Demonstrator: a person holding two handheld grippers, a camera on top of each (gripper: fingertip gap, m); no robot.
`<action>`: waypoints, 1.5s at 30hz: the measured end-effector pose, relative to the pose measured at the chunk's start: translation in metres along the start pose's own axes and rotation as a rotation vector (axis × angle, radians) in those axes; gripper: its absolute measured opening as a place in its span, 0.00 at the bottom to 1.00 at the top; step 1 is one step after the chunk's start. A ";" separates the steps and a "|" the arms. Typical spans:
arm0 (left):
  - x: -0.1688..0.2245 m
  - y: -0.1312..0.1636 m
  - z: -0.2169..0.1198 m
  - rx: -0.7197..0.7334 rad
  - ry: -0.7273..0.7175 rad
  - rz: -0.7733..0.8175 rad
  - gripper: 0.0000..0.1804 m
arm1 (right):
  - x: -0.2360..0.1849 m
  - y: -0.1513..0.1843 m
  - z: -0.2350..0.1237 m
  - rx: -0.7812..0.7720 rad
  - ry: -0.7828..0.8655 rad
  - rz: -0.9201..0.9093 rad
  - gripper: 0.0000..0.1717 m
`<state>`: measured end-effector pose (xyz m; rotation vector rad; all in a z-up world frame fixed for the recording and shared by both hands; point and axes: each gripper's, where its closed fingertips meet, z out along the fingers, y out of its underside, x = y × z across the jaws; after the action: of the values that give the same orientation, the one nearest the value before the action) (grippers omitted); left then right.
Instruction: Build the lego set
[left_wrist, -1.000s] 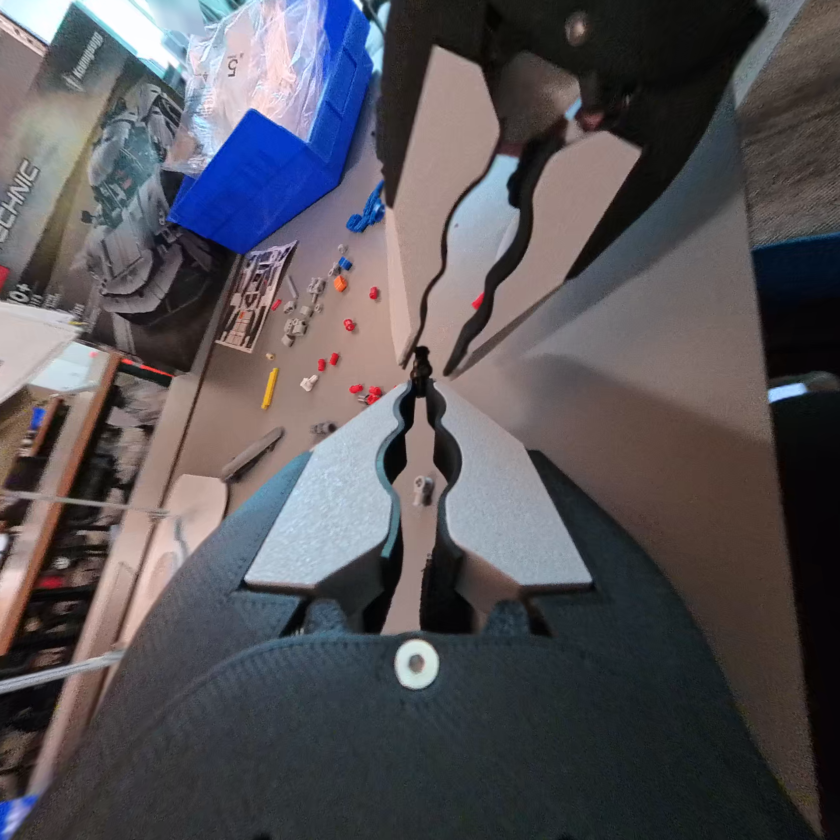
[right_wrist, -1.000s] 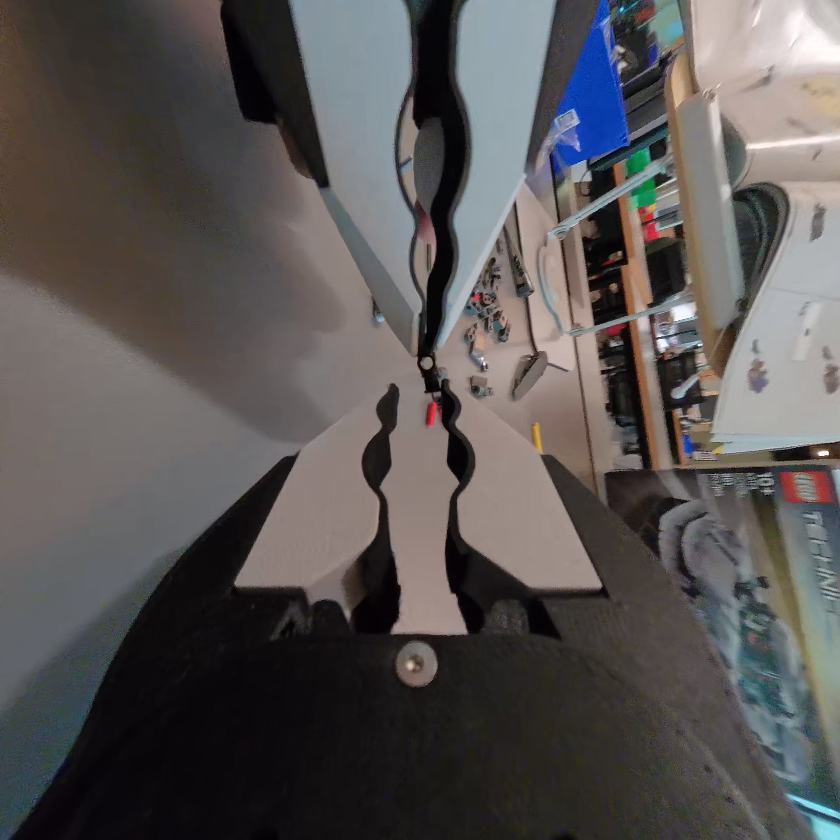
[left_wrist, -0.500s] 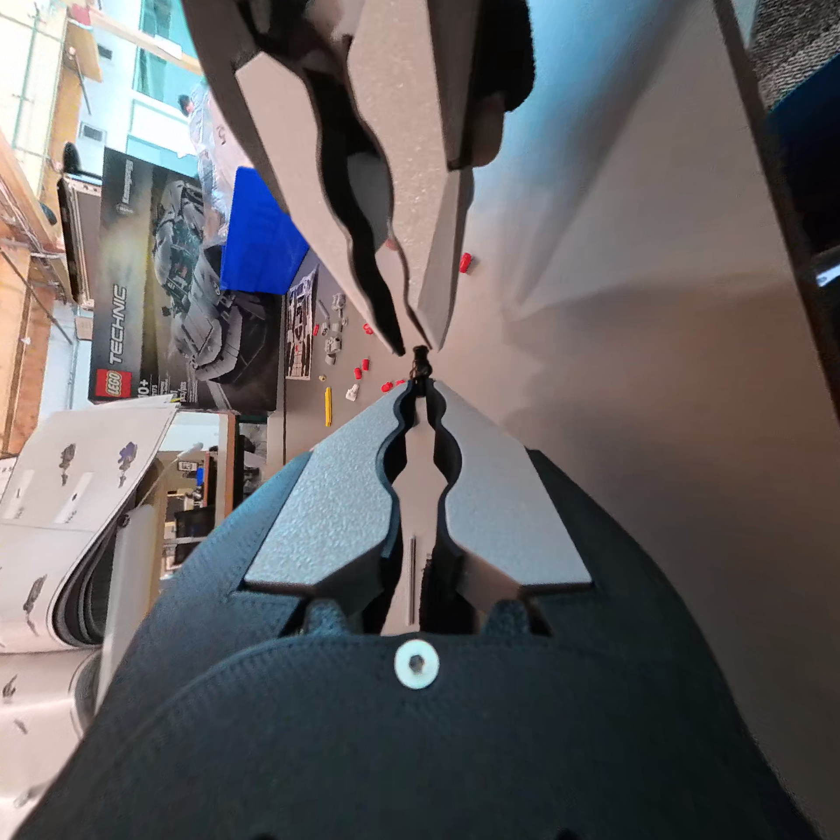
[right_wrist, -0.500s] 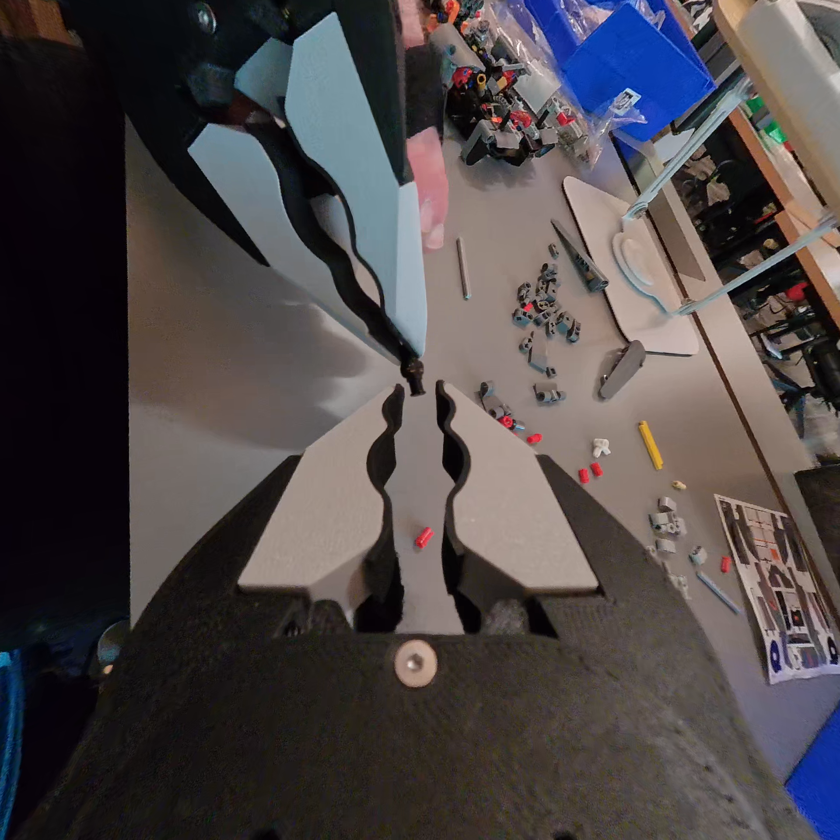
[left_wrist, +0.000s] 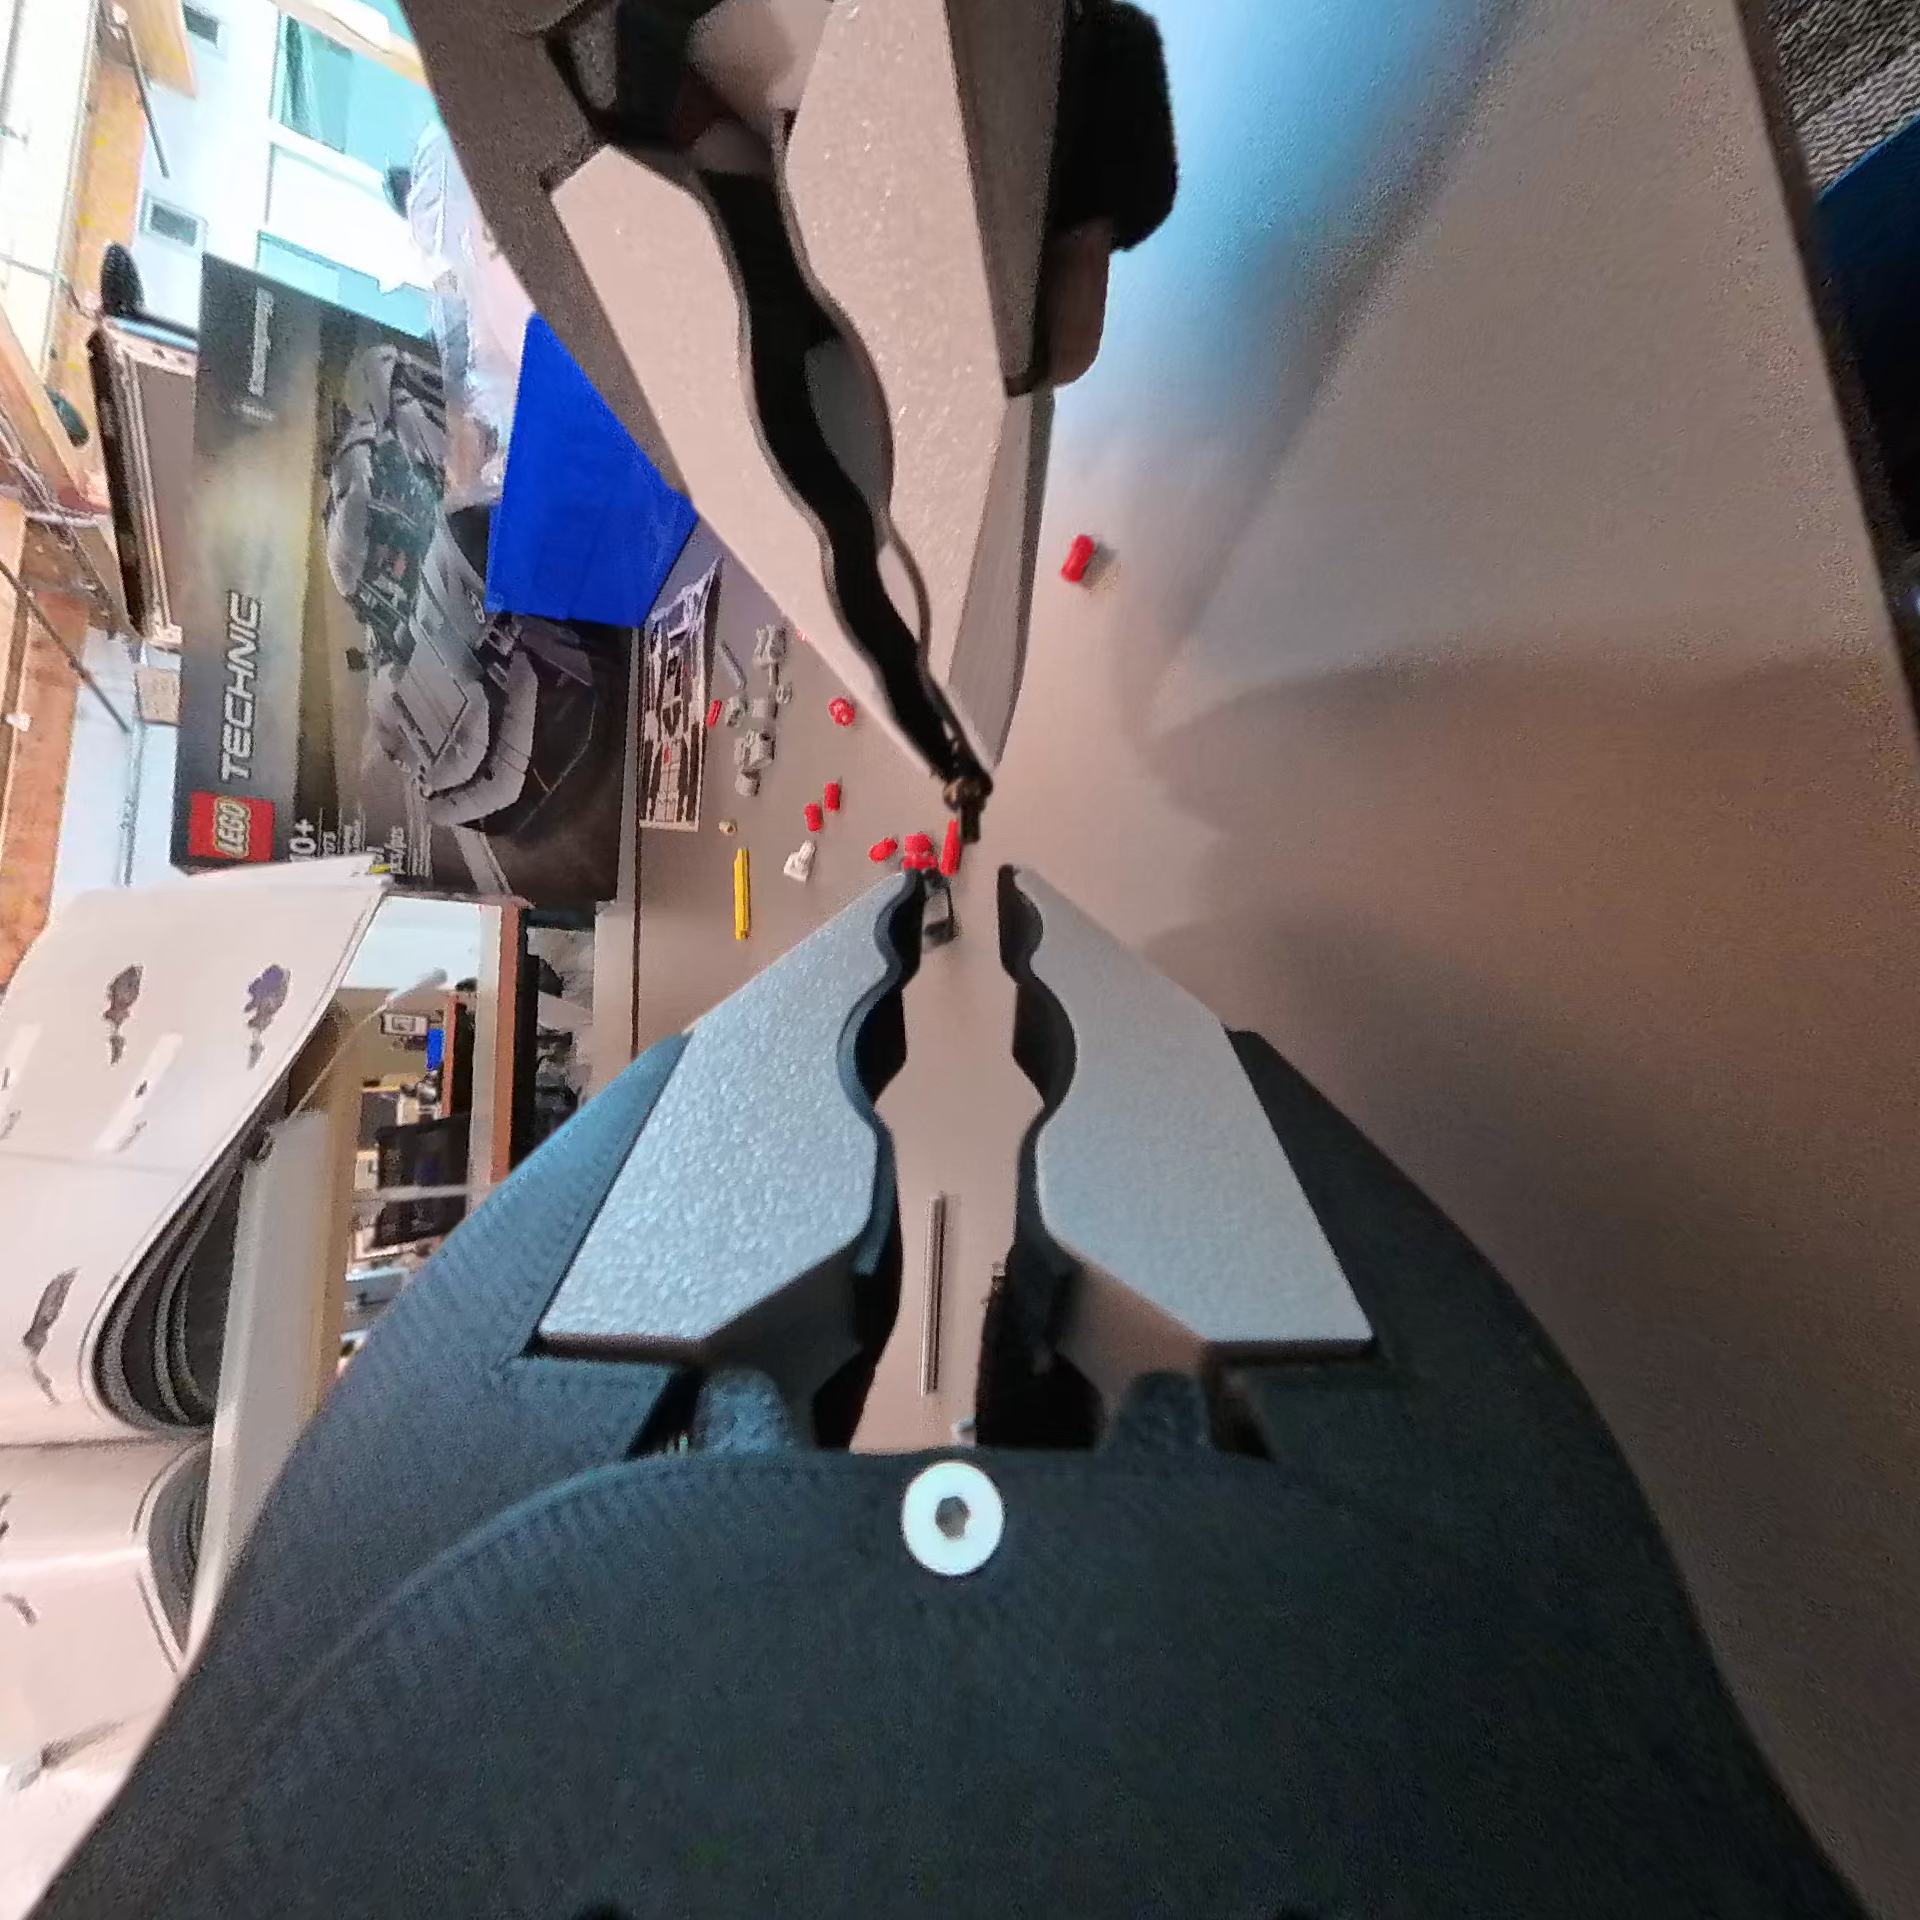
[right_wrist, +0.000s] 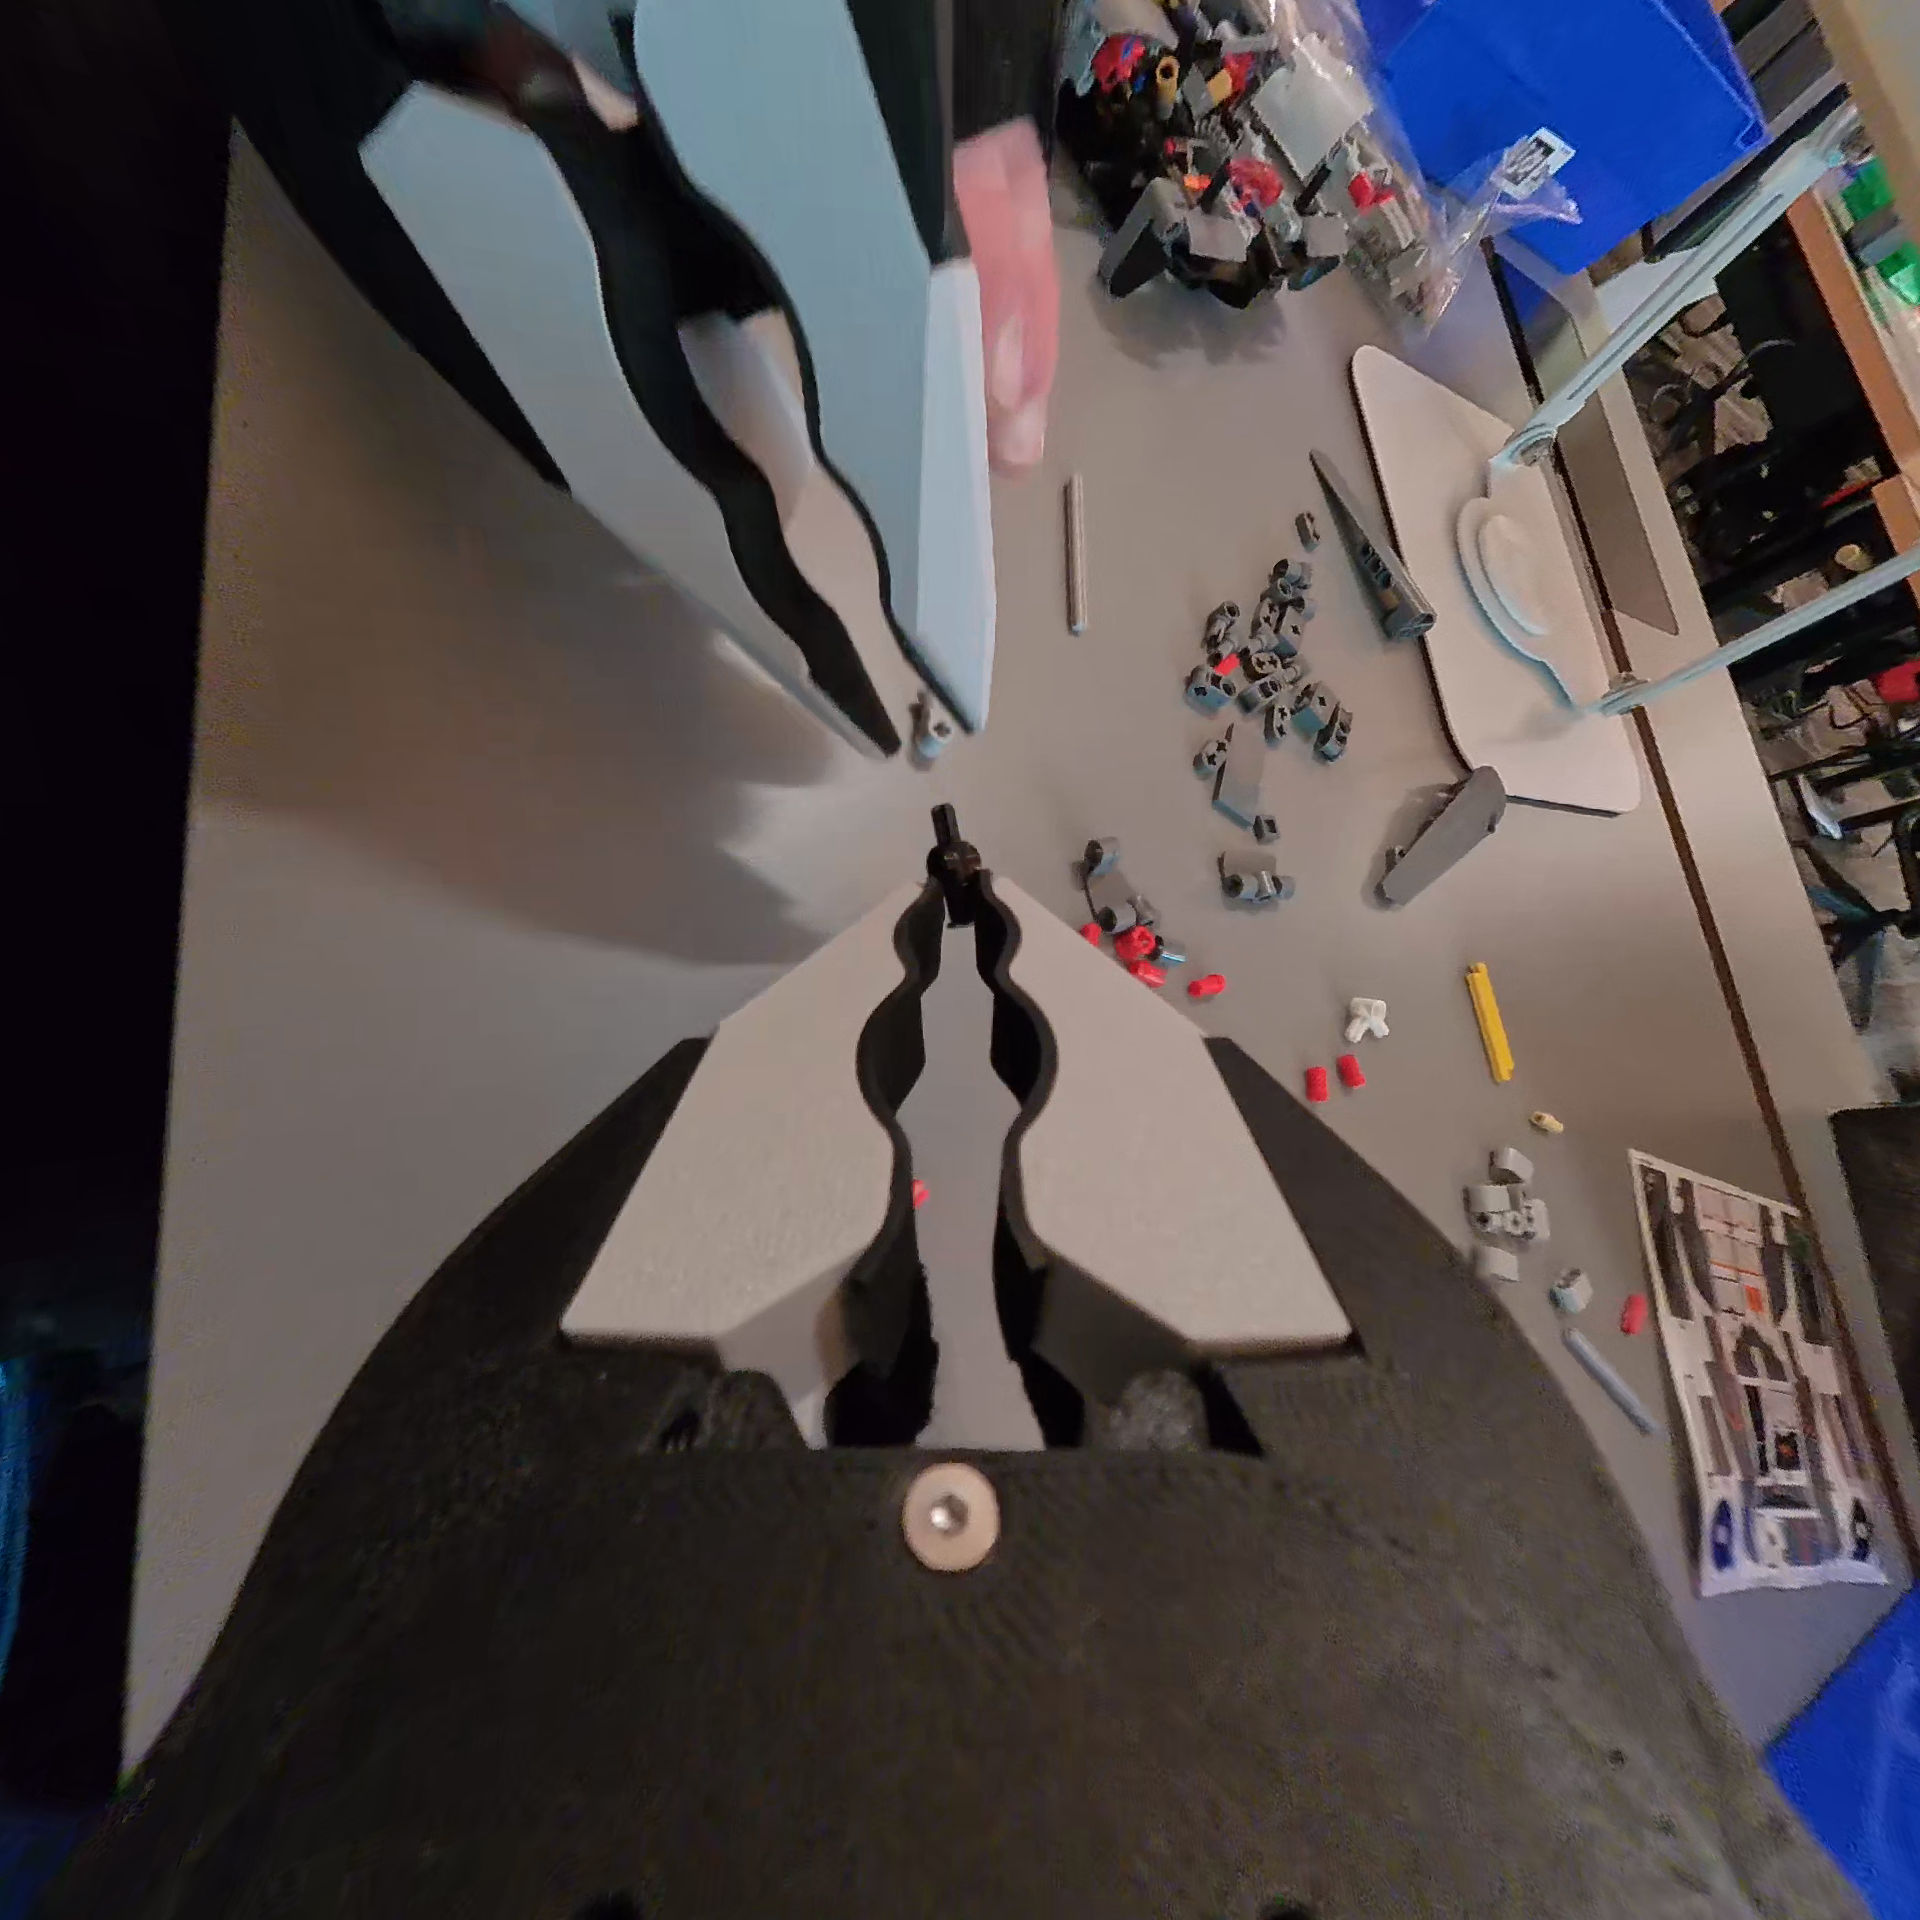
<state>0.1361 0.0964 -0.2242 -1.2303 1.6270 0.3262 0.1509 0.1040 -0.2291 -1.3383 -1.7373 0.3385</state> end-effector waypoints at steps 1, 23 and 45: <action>-0.001 0.003 -0.002 -0.006 -0.001 -0.012 0.07 | 0.002 0.002 0.001 -0.016 -0.002 -0.018 0.02; 0.003 0.052 -0.023 -0.106 0.028 -0.093 0.06 | -0.003 0.029 0.024 -0.310 -0.137 -0.350 0.04; -0.060 0.114 -0.060 -0.165 -0.145 -0.212 0.06 | 0.076 0.057 -0.068 -0.263 0.136 -0.083 0.06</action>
<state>0.0050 0.1375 -0.1869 -1.4558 1.3539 0.4115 0.2381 0.1729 -0.1929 -1.4326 -1.7600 -0.0294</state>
